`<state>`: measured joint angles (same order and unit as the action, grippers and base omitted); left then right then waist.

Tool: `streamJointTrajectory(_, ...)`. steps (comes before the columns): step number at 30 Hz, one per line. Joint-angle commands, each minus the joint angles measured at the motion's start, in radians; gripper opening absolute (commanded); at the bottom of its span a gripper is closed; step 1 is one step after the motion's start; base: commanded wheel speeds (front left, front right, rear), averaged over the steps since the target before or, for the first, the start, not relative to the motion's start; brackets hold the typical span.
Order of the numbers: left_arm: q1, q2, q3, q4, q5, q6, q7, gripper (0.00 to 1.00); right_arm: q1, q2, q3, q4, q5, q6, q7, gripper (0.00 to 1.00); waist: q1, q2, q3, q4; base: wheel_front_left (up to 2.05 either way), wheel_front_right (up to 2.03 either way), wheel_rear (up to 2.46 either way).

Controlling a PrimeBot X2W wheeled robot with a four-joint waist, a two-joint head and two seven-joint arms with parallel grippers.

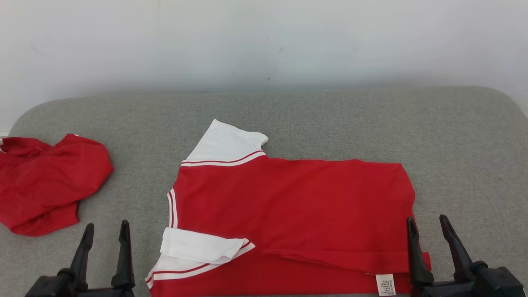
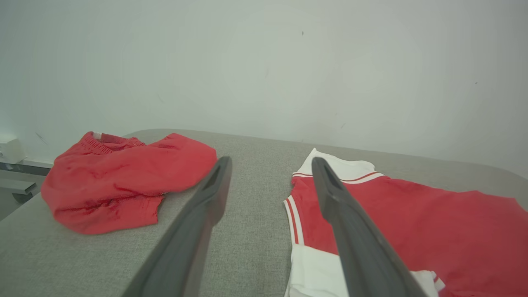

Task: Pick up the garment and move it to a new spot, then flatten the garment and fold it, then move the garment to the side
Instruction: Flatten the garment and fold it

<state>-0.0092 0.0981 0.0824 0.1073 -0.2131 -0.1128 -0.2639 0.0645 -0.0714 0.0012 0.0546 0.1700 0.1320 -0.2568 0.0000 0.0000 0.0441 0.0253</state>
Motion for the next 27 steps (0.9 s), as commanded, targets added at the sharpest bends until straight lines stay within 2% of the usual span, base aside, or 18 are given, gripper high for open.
streamJointTrajectory(1, 0.017, -0.006, 0.006, -0.007, 0.010, -0.001, -0.001, 1.00, 0.009, 0.004, -0.003, -0.001, 0.004, -0.003, -0.007, 1.00, 0.0000, 0.0000, -0.002, 0.004, 0.00, 0.00, 0.00)
streamJointTrajectory(12, 0.017, -0.022, 0.027, 0.005, 0.013, -0.010, -0.001, 1.00, -0.012, 0.003, -0.012, 0.010, -0.001, -0.003, -0.008, 1.00, 0.0000, 0.0000, 0.016, 0.001, 0.00, 0.00, 0.00)
streamJointTrajectory(15, -0.037, -0.005, 0.016, 0.011, 0.014, -0.014, -0.001, 1.00, -0.045, -0.005, -0.018, 0.015, 0.029, -0.003, -0.006, 1.00, 0.0000, 0.0000, 0.041, -0.004, 0.00, 0.00, 0.00)
streamJointTrajectory(19, -0.112, 0.031, -0.006, 0.030, 0.004, -0.017, -0.001, 1.00, -0.104, -0.043, -0.026, 0.026, 0.031, -0.003, 0.022, 1.00, 0.0000, 0.0000, 0.076, -0.012, 0.00, 0.00, 0.00)
streamJointTrajectory(20, -0.190, 0.069, -0.029, 0.063, -0.012, -0.016, -0.001, 1.00, -0.152, -0.057, -0.037, 0.039, 0.050, -0.003, 0.052, 1.00, 0.0000, 0.0000, 0.105, -0.019, 0.00, 0.00, 0.00)
streamJointTrajectory(22, -0.232, 0.091, -0.053, 0.082, -0.025, -0.016, 0.001, 1.00, -0.182, -0.062, -0.044, 0.045, 0.064, -0.003, 0.068, 1.00, 0.0000, 0.0000, 0.123, -0.022, 0.00, 0.00, 0.00)
streamJointTrajectory(27, -0.457, 0.207, -0.179, 0.153, -0.109, -0.016, 0.046, 1.00, -0.345, -0.100, -0.048, 0.093, 0.075, -0.003, 0.175, 1.00, 0.0000, 0.0000, 0.234, -0.053, 0.00, 0.00, 0.00)
